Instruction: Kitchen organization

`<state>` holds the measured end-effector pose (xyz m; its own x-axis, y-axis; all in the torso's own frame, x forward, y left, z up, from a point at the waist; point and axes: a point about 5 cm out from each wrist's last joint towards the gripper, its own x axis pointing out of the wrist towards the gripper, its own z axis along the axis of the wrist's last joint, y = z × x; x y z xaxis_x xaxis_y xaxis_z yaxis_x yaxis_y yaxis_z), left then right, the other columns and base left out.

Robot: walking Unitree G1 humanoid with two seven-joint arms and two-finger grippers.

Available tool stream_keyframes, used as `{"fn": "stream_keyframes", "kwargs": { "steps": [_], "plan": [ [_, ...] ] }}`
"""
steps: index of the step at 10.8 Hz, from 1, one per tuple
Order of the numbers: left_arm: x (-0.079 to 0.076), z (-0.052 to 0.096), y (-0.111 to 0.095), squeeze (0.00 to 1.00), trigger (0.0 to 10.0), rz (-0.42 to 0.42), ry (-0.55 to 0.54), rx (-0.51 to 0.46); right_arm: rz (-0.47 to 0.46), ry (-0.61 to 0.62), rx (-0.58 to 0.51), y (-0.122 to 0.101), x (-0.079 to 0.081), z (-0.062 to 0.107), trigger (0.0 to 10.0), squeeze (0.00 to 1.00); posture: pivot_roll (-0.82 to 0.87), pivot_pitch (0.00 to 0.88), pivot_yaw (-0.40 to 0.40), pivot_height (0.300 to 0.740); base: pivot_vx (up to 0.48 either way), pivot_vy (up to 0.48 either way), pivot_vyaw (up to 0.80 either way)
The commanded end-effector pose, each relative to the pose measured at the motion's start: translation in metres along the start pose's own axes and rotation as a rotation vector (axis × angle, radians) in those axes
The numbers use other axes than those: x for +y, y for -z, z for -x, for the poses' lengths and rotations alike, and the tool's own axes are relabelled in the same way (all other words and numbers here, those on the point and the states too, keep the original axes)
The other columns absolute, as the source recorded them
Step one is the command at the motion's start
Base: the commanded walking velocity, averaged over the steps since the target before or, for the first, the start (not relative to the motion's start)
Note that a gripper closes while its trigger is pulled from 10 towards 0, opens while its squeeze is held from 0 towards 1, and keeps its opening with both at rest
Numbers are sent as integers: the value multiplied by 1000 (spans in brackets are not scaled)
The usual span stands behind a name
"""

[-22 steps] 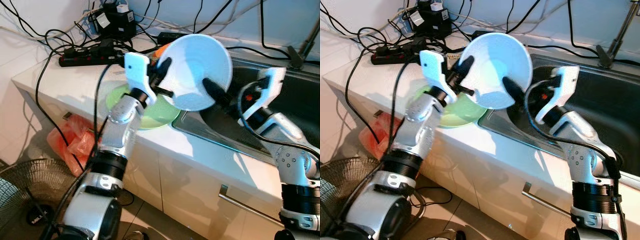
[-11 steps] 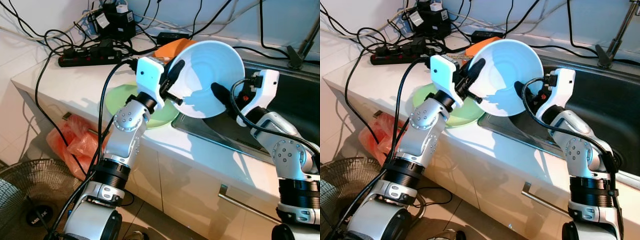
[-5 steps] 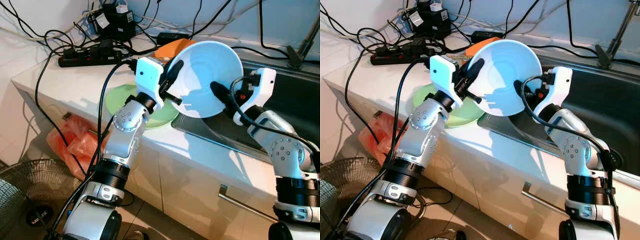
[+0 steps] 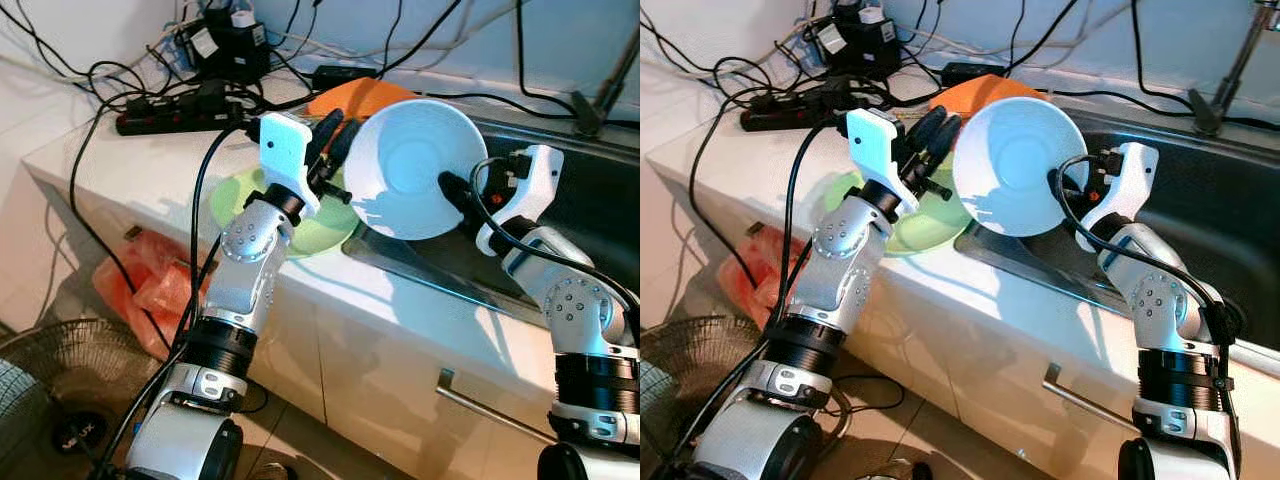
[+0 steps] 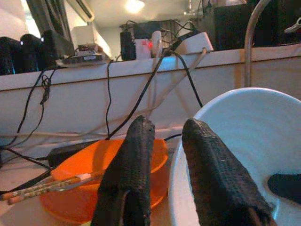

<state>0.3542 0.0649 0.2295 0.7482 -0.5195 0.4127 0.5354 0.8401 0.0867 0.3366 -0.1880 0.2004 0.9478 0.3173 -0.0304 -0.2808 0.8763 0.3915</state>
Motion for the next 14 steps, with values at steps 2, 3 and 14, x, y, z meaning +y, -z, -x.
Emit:
{"fn": "stream_keyframes", "kwargs": {
  "steps": [2, 3, 14],
  "plan": [
    [2, -1, -10, 1000, 10000, -1, -2, -39, -13, 7, -23, -6, 0, 0, 0, 0, 11, 37, 111, 740, 0, 0, 0],
    [2, -1, -13, 1000, 10000, 4, 2, -51, -16, 29, -27, -6, -2, -1, 0, 0, 11, 38, 109, 740, 0, 0, 0],
    [-40, 27, 30, 1000, 10000, 274, 328, 363, 414, 563, -11, -6, -91, 1, 0, 0, 32, 46, 100, 740, 0, 0, 0]
  ]
}}
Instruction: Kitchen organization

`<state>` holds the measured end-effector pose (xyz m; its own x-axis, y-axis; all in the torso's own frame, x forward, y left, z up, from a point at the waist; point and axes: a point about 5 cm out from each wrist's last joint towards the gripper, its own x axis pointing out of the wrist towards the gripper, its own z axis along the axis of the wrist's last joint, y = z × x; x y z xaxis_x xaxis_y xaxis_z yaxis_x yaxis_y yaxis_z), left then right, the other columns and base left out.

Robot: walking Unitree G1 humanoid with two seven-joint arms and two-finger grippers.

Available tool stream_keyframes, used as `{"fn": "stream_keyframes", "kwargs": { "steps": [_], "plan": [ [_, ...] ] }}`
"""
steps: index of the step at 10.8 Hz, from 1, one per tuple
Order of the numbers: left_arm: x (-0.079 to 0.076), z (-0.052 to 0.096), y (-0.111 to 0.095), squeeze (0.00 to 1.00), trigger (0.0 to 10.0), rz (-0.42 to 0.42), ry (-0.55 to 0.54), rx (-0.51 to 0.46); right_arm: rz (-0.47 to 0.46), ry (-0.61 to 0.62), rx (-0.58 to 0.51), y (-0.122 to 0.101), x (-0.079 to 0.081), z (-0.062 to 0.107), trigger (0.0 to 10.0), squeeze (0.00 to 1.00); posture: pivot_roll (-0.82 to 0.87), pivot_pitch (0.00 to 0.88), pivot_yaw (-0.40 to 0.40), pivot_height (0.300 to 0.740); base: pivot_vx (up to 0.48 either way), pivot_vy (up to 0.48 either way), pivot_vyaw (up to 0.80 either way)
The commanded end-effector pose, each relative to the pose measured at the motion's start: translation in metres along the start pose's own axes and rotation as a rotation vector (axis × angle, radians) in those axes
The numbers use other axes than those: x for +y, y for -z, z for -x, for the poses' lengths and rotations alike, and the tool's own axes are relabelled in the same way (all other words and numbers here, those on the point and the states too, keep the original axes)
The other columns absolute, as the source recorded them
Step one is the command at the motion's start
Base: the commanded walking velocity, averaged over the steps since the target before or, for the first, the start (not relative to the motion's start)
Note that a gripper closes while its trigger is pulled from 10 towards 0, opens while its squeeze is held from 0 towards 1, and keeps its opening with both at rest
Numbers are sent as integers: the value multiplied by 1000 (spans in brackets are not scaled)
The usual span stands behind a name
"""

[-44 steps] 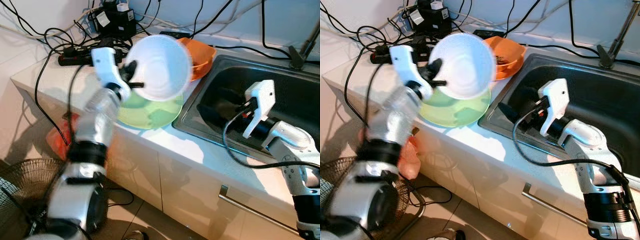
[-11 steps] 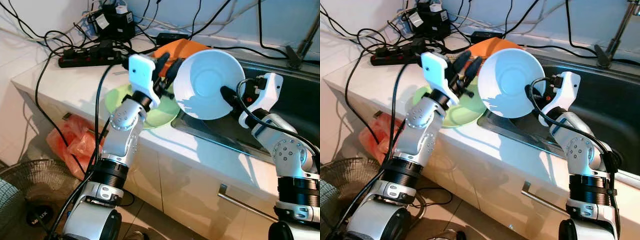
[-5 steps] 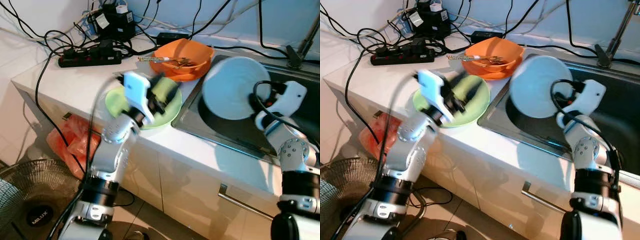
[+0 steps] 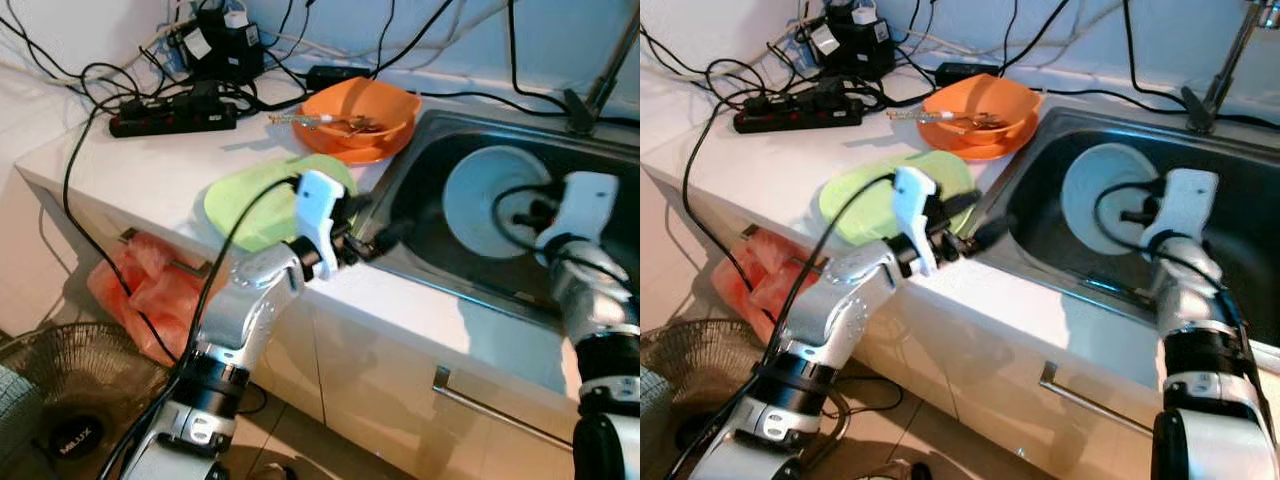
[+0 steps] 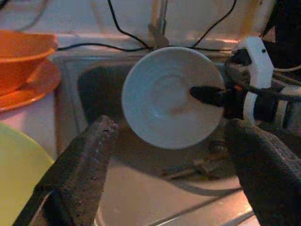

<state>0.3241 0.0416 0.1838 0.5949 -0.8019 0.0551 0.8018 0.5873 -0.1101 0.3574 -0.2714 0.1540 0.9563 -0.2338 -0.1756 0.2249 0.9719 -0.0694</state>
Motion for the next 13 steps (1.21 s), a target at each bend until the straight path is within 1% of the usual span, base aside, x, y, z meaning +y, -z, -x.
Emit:
{"fn": "stream_keyframes", "kwargs": {
  "steps": [1, 2, 3, 4, 5, 6, 7, 12, 13],
  "plan": [
    [2, -3, -5, 1000, 10000, 0, 13, 26, 73, -24, -40, -8, 5, -3, 0, 0, 34, 48, 100, 740, 0, 0, 0],
    [3, -3, -5, 1000, 10000, -5, 15, 54, 107, -39, -29, -3, 7, -4, 0, 0, 36, 49, 101, 740, 0, 0, 0],
    [5, -1, 0, 1000, 10000, 2, 8, 120, 164, -56, -25, 2, 10, -5, 0, 0, 38, 49, 104, 740, 0, 0, 0],
    [6, 0, 3, 1000, 10000, -11, 8, 154, 166, -65, -16, 5, 11, -5, 2314, 0, 38, 50, 105, 740, 0, 0, 0],
    [6, 1, 4, 1000, 10000, -13, 7, 165, 172, -72, -11, 7, 12, -5, 1020, 0, 40, 50, 105, 740, 0, 0, 0],
    [8, 2, 4, 1000, 10000, -12, 4, 176, 195, -78, 6, 11, 12, -6, 7569, 118, 39, 50, 105, 740, 0, 0, 0],
    [8, 2, 4, 1000, 10000, -11, 1, 181, 202, -74, 8, 12, 11, -6, 10000, 1000, 39, 49, 106, 740, 0, 0, 0],
    [11, 2, 3, 1000, 10000, -23, -14, 178, 205, -82, 18, 15, 11, -8, 10000, 1000, 43, 44, 103, 740, 0, 0, 0],
    [13, 3, 2, 1000, 10000, -28, -24, 177, 196, -83, 17, 16, 12, -8, 10000, 1000, 42, 36, 105, 740, 0, 0, 0]
  ]
}}
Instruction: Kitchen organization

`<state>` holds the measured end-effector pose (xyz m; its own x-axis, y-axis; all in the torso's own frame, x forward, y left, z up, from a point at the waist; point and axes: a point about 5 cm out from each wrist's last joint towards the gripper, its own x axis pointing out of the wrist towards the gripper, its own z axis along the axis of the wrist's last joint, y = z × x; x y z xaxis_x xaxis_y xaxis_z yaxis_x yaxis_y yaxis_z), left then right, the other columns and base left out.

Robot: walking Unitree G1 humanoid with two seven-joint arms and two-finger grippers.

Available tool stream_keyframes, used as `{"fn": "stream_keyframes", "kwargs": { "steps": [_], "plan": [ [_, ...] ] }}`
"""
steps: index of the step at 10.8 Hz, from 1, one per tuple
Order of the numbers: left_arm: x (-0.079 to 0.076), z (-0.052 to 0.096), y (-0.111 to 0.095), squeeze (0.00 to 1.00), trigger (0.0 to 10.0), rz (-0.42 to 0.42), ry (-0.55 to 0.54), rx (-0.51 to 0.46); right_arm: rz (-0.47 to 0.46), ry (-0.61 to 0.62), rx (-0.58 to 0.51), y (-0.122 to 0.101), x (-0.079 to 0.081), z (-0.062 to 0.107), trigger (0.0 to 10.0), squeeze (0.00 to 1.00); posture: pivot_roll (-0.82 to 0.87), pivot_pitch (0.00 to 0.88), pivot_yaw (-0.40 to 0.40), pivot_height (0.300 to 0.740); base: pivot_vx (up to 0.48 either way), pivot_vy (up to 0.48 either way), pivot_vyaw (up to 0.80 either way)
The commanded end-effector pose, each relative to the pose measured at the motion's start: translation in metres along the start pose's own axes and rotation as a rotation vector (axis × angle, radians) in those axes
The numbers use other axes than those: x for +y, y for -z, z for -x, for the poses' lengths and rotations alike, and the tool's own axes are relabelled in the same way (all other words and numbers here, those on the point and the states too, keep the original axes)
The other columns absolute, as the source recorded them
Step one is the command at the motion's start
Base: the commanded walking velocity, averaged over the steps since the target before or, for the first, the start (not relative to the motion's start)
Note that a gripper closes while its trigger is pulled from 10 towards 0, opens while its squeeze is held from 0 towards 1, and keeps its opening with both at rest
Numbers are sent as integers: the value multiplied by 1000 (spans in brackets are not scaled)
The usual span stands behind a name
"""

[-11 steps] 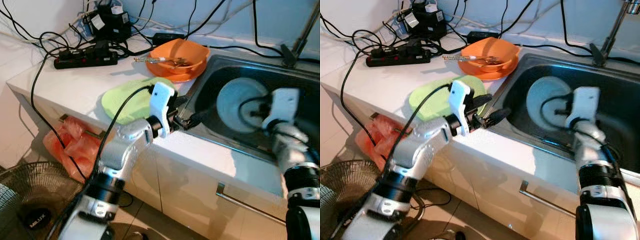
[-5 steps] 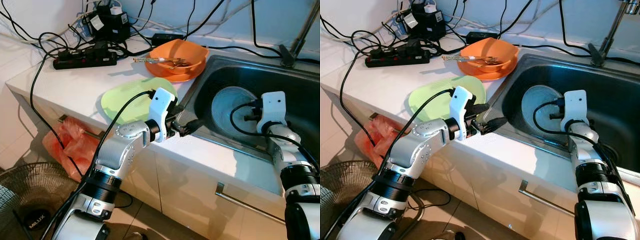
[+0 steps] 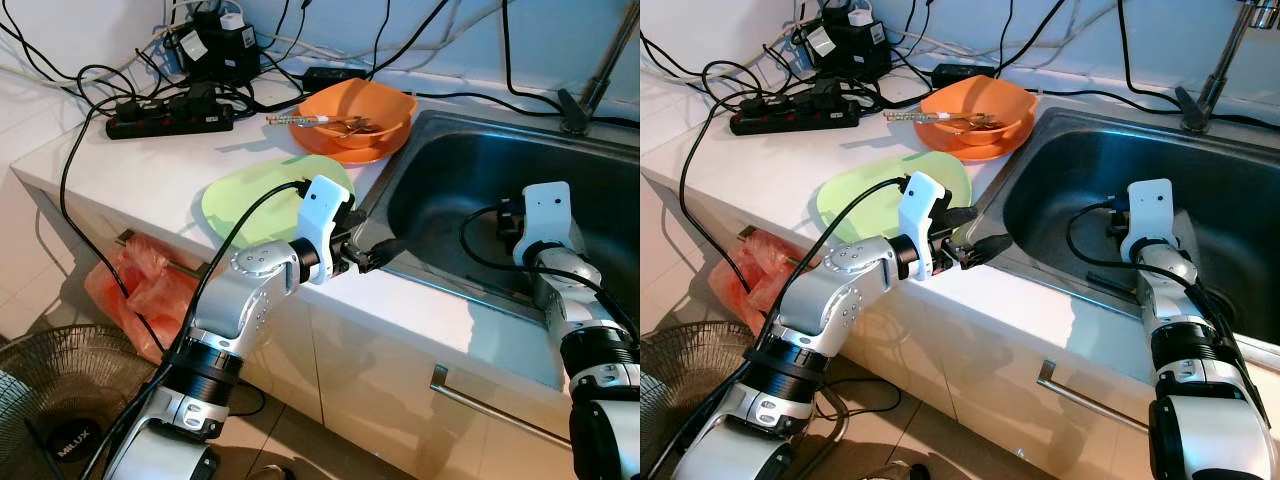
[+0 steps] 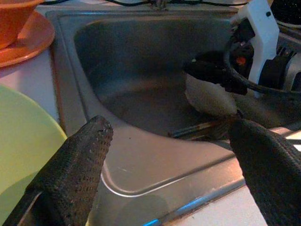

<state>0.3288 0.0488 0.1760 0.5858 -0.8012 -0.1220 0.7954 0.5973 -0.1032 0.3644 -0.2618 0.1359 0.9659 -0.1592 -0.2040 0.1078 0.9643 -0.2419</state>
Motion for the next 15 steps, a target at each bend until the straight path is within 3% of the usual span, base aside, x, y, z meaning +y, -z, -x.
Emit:
{"fn": "stream_keyframes", "kwargs": {
  "steps": [1, 4, 6, 9, 10, 11, 12, 13, 15],
  "plan": [
    [5, 1, -5, 1000, 10000, -21, -17, -3, -12, -5, -1, -1, 0, -1, 10000, 1000, 41, 36, 107, 740, 0, 0, 0],
    [8, 8, -6, 1000, 10000, -63, -76, 6, -77, -14, -29, -6, 1, 0, 10000, 1000, 44, 35, 108, 740, 0, 0, 0],
    [21, 17, -12, 1000, 10000, -83, -203, -47, -114, 0, -48, -7, 0, 2, 10000, 1000, 46, 37, 103, 740, 0, 0, 0],
    [33, 26, -27, 1000, 10000, -234, -331, -160, -172, 3, -91, -14, 0, 5, 10000, 1000, 46, 35, 98, 740, 0, 0, 0],
    [40, 33, -31, 918, 10000, -272, -428, -197, -199, 1, -101, -18, -2, 6, 10000, 0, 47, 36, 99, 740, 0, 0, 0],
    [43, 38, -31, 871, 10000, -264, -528, -245, -218, -8, -104, -19, -3, 7, 10000, 0, 47, 37, 97, 740, 0, 0, 0],
    [59, 55, -34, 373, 10000, -274, -689, -289, -230, -40, -108, -21, 0, 8, 10000, 0, 48, 39, 94, 740, 0, 0, 0],
    [73, 72, -33, 0, 10000, -233, -845, -319, -207, -59, -123, -23, 3, 10, 10000, 0, 48, 39, 94, 740, 0, 0, 0],
    [90, 96, -26, 0, 10000, -141, -1031, -335, -176, -87, -184, -30, 9, 12, 10000, 0, 52, 43, 93, 740, 0, 0, 0]
  ]
}}
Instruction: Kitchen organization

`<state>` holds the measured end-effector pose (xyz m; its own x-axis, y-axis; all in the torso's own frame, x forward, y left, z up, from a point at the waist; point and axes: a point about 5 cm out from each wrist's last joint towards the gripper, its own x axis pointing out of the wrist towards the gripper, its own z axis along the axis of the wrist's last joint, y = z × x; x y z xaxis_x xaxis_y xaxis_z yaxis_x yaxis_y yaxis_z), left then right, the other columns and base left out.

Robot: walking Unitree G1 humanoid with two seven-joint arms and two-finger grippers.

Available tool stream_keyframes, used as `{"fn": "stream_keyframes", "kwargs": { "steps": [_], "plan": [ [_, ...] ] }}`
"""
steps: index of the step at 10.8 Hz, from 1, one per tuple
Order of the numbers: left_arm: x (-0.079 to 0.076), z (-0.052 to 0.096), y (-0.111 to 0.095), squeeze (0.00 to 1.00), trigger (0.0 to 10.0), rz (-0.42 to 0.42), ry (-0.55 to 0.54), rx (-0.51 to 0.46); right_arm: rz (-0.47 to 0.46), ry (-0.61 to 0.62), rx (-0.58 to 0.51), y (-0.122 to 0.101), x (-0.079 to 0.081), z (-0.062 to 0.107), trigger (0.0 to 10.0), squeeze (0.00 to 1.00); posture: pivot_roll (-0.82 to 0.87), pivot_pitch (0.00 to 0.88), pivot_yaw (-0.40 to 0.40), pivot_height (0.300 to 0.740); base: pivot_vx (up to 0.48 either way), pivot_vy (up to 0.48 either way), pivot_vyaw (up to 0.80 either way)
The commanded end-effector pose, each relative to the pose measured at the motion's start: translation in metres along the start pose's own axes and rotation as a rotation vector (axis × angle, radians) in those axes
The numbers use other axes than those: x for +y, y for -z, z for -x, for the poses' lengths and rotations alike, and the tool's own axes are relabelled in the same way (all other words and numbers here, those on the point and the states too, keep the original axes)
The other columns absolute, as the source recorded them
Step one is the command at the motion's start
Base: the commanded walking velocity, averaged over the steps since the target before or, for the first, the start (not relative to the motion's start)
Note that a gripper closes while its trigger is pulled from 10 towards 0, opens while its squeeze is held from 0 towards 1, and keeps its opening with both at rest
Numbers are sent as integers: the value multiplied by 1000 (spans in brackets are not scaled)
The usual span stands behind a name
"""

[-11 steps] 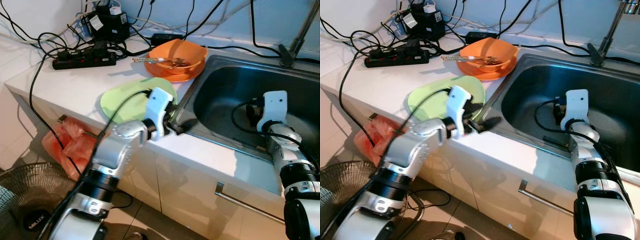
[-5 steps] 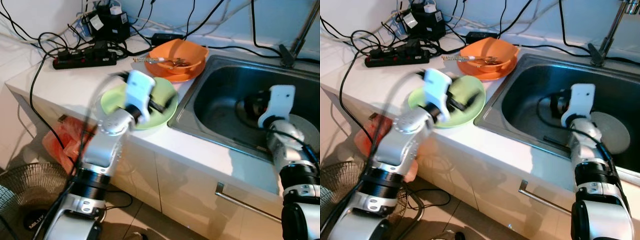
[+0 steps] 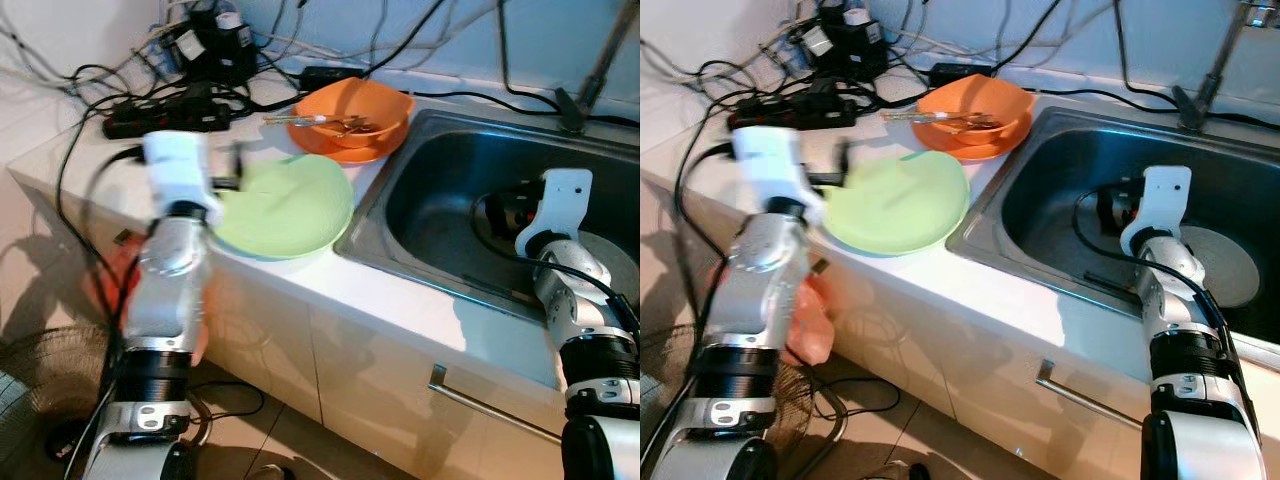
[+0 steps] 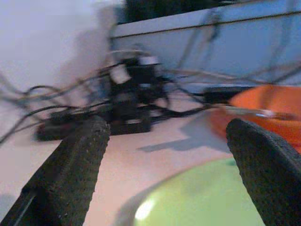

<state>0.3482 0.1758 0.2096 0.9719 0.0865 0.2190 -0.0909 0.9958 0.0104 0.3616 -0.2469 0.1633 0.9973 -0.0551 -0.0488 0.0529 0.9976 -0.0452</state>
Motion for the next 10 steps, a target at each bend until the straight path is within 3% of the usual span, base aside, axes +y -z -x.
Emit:
{"fn": "stream_keyframes", "kwargs": {
  "steps": [1, 2, 3, 4, 6, 7, 10],
  "plan": [
    [13, 3, 14, 0, 10000, 55, -89, 81, 34, -60, -60, -7, 11, 2, 10000, 0, 55, 43, 95, 740, 0, 0, 0],
    [14, 4, 23, 0, 10000, 118, -105, 138, 61, -43, -100, -12, 14, 3, 10000, 0, 54, 43, 97, 740, 0, 0, 0],
    [13, 5, 27, 0, 10000, 152, -110, 164, 44, -110, -133, -16, 24, 6, 10000, 0, 54, 45, 99, 740, 0, 0, 0],
    [13, 6, 35, 0, 10000, 207, -126, 222, -61, -273, -158, -25, 41, 13, 10000, 0, 52, 46, 103, 740, 0, 0, 0],
    [13, 6, 48, 0, 10000, 324, -162, 317, -100, -476, -218, -42, 65, 28, 10000, 0, 48, 47, 105, 740, 0, 0, 0],
    [14, 5, 52, 0, 10000, 369, -178, 348, -30, -610, -205, -44, 77, 39, 10000, 0, 45, 46, 106, 740, 0, 0, 0],
    [13, 7, 56, 0, 10000, 475, -205, 419, 63, -715, -141, -39, 77, 52, 10000, 0, 43, 46, 106, 740, 0, 0, 0]
  ]
}}
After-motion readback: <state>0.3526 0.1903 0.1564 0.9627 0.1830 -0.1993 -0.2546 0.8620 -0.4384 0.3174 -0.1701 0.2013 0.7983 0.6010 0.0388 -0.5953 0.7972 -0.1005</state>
